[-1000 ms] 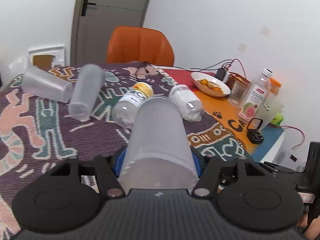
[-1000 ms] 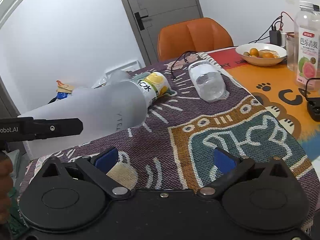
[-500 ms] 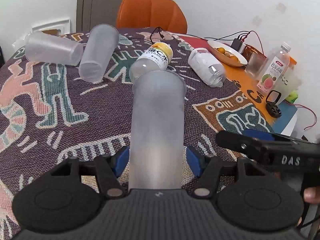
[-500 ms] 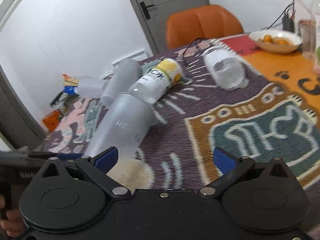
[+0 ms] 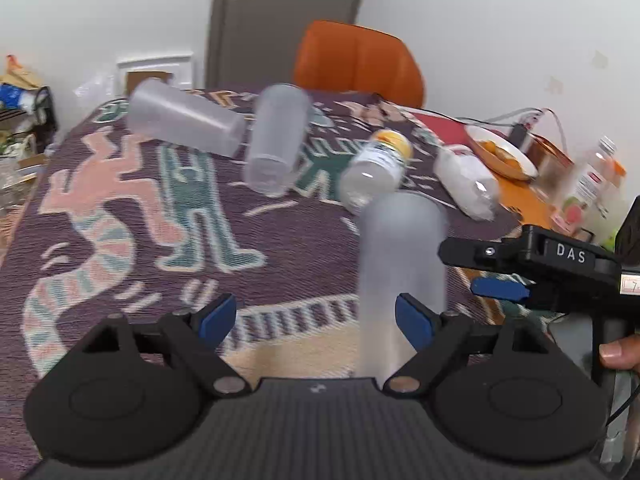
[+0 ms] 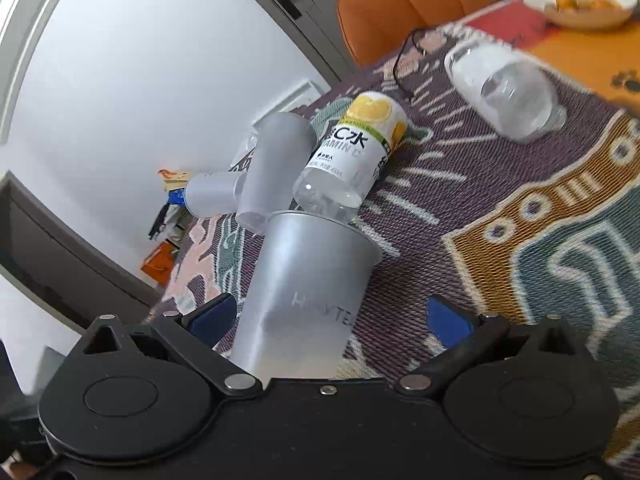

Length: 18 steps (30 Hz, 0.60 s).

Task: Flip cup upright
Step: 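Grasp the cup with the right tool while the left tool releases it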

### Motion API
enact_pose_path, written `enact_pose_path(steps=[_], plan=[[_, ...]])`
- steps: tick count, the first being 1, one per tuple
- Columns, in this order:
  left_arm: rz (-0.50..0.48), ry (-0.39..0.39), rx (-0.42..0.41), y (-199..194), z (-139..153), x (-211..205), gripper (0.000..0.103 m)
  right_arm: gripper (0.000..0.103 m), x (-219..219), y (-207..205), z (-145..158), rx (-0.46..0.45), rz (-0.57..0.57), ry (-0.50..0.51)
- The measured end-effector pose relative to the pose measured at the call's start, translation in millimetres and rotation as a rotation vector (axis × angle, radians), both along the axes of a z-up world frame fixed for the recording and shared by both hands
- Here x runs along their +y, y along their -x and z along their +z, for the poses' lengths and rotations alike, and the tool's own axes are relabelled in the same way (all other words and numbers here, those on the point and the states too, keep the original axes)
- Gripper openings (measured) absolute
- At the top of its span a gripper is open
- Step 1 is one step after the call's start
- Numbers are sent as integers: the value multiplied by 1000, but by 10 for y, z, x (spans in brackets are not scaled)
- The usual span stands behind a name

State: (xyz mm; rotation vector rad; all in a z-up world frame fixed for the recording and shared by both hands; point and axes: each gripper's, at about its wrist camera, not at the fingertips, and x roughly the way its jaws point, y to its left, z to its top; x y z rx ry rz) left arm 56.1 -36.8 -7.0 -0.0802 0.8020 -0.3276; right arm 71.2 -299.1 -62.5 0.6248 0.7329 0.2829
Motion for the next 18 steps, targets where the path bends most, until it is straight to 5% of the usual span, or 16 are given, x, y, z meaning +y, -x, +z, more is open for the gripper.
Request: enact_pose_path(steps=[18], plan=[[287, -23, -2, -27, -18, 631, 87, 101, 169, -612, -212, 98, 59, -91]])
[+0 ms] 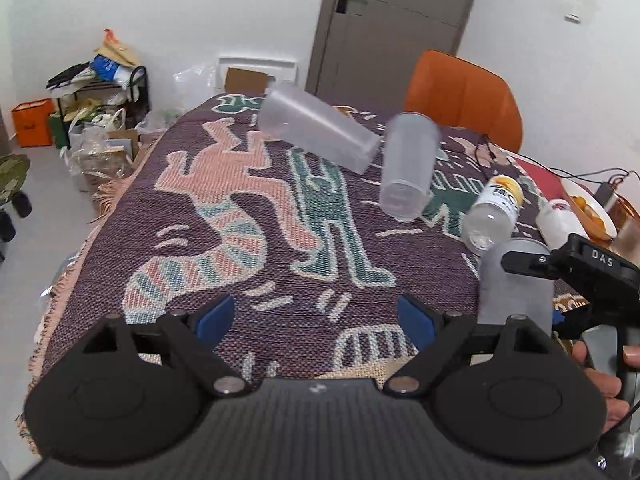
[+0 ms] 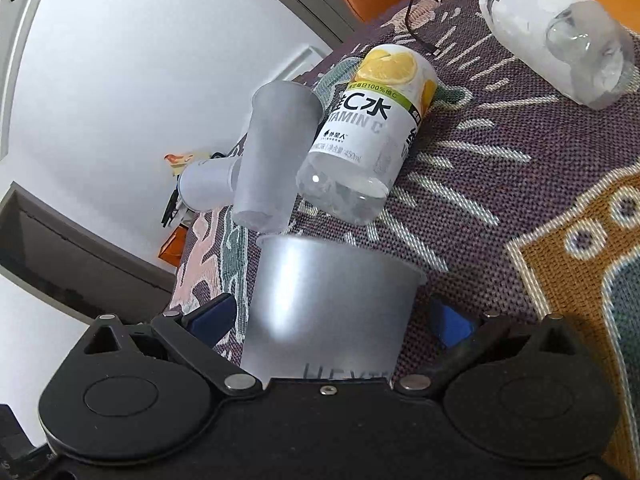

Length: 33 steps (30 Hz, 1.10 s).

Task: Flip cup upright
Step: 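Grasp the cup with the right tool while the left tool releases it, then rotate the cup rim-up with the right tool and lower it onto the tablecloth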

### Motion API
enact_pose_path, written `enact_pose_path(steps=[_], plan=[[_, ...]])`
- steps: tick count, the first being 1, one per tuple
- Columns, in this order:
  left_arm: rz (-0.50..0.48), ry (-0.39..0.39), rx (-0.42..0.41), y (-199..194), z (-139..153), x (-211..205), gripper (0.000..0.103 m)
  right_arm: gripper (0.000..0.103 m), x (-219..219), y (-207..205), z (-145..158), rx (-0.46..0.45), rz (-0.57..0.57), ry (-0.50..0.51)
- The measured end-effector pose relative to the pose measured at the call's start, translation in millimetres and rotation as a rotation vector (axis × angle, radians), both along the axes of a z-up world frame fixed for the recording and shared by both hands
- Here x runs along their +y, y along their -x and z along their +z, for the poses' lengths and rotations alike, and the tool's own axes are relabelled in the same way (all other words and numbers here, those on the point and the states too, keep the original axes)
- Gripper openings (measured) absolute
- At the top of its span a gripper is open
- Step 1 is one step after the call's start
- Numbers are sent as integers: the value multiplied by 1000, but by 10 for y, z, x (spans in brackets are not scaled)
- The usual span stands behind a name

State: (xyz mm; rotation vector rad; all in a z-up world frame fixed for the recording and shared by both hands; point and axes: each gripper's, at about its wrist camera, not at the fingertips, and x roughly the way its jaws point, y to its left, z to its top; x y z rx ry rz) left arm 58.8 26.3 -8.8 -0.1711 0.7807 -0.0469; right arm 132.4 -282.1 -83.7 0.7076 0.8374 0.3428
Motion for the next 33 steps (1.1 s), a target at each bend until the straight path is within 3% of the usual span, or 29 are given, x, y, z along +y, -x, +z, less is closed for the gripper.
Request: enact_pose_path(steps=[1, 2, 3, 6, 13, 21, 33], plan=[[5, 6, 3, -7, -6, 16, 87, 93, -11, -4, -1, 3, -2, -4], [7, 10, 5, -10, -11, 25, 87, 79, -23, -22, -5, 10, 4, -6], [9, 12, 6, -13, -14, 31, 87, 76, -46, -34, -25, 26, 13, -30], [9, 11, 2, -8, -4, 28, 87, 76, -73, 34, -4, 7, 15, -43], [4, 11, -11, 42, 21, -14, 87, 74, -34, 342, 346, -163, 45, 45], [13, 19, -38, 119, 83, 16, 87, 74, 112, 601, 764, -347, 45, 189], [63, 39, -71, 258, 139, 228, 87, 73, 525, 744, 1033, -549, 59, 407]])
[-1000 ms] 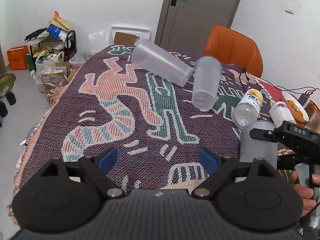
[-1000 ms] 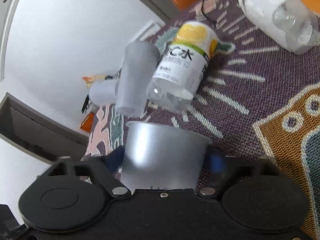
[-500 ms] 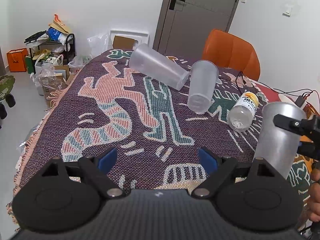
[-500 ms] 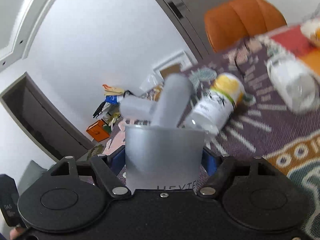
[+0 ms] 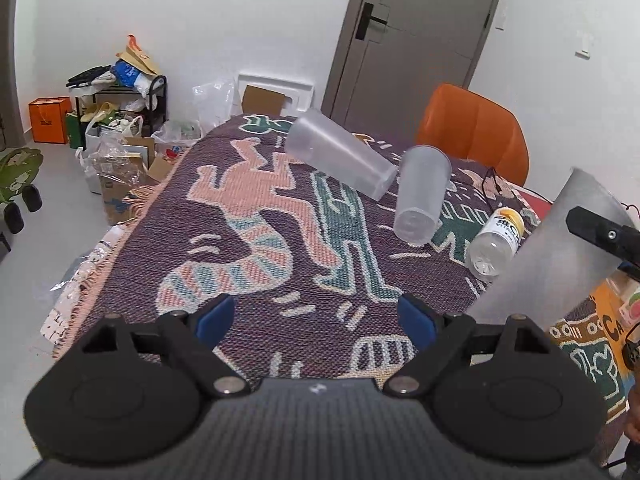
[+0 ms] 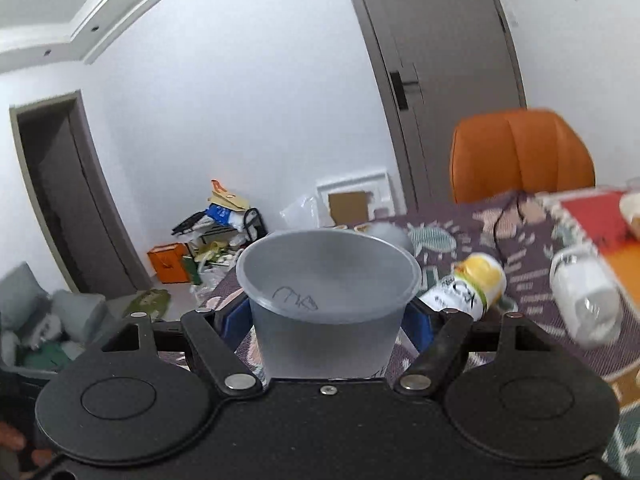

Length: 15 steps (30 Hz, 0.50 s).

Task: Flip cup upright
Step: 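Rotate the cup rim-up with the right tool and lower it onto the tablecloth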

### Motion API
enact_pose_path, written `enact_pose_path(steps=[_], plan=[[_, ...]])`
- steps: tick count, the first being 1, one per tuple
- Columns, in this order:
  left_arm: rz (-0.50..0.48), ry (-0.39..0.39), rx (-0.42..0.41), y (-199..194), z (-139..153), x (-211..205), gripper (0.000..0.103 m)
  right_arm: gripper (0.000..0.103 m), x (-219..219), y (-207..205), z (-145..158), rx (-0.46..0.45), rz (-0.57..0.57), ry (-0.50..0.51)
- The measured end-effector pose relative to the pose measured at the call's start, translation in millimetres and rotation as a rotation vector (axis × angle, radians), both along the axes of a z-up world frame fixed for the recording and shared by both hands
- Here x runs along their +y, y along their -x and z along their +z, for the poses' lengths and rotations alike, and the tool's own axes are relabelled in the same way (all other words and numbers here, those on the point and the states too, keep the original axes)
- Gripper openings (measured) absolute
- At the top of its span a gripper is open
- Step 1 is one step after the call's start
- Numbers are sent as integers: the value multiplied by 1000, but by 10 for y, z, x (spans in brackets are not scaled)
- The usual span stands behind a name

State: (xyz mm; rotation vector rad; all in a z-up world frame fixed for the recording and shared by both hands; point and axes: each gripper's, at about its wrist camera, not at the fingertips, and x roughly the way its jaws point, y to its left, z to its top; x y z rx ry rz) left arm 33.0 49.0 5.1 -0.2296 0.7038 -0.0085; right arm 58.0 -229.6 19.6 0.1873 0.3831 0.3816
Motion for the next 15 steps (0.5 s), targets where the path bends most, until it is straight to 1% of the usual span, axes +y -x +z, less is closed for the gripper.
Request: enact_pose_path(steps=[3, 8, 11, 13, 15], plan=[[10, 3, -9, 34, 20, 51, 87, 73, 131, 2, 8, -38, -2, 63], [36, -5, -13, 80, 30, 150, 87, 73, 309, 18, 3, -72, 10, 133], [50, -3, -12, 105, 26, 200, 87, 74, 393, 25, -5, -71, 31, 154], [53, 4, -16, 119, 33, 222, 87, 76, 430, 21, -20, -52, 39, 155], [52, 4, -28, 134, 47, 223, 87, 81, 428, 32, -19, -41, 52, 139]])
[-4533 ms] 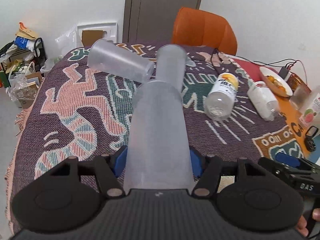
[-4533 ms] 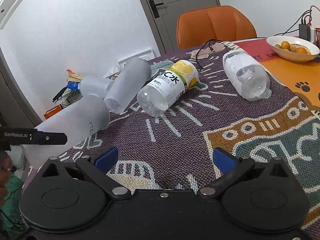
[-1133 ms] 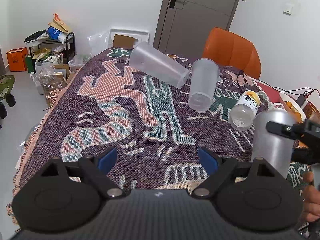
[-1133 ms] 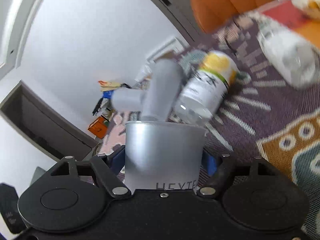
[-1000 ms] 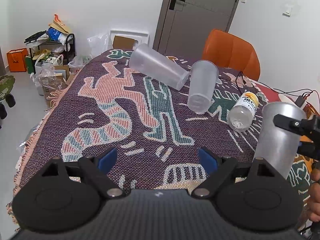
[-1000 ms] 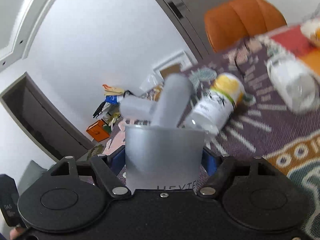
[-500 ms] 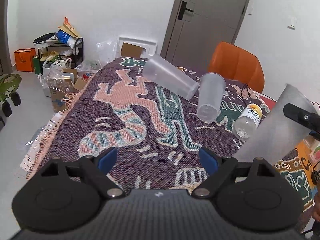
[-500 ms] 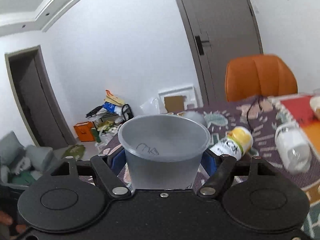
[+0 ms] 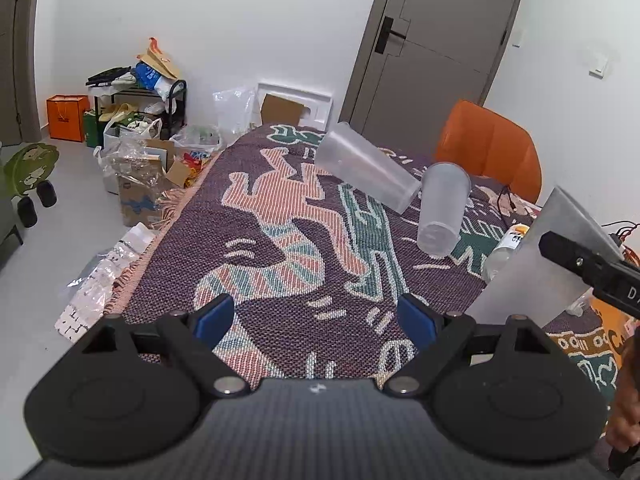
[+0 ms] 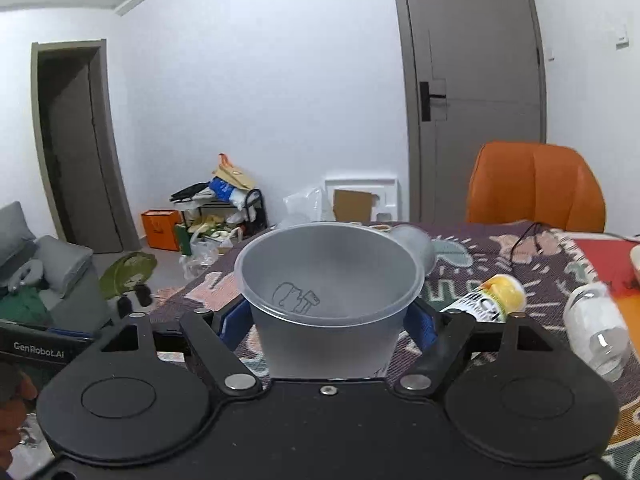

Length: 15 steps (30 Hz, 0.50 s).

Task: Flip cup upright
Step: 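Rotate the cup rim-up with the right tool and lower it onto the tablecloth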

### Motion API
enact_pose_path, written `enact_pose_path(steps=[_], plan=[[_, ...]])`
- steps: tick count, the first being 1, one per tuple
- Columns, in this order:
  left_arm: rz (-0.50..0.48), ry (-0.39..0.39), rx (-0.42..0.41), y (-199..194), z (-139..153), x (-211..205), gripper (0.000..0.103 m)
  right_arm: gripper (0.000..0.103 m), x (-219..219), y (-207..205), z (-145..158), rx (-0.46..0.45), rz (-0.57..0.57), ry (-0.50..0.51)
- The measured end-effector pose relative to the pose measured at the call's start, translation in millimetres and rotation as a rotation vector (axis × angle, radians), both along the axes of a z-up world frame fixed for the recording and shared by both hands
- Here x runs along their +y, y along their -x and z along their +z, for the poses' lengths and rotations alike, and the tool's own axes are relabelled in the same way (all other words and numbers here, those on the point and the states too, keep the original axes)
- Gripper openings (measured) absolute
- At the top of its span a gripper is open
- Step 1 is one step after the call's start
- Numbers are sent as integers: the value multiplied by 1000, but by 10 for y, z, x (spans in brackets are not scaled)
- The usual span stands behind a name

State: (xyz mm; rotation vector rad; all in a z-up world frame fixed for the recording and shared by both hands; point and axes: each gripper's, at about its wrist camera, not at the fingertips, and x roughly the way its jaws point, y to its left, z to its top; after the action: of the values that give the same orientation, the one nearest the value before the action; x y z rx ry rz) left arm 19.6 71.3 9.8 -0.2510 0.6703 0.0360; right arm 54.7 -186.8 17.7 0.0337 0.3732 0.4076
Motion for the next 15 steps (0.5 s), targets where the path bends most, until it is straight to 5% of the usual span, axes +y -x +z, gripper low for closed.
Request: enact_pose_path(steps=[15], plan=[[-67, -46, -47, 121, 118, -226, 93, 103, -209, 254, -27, 47, -23, -48]])
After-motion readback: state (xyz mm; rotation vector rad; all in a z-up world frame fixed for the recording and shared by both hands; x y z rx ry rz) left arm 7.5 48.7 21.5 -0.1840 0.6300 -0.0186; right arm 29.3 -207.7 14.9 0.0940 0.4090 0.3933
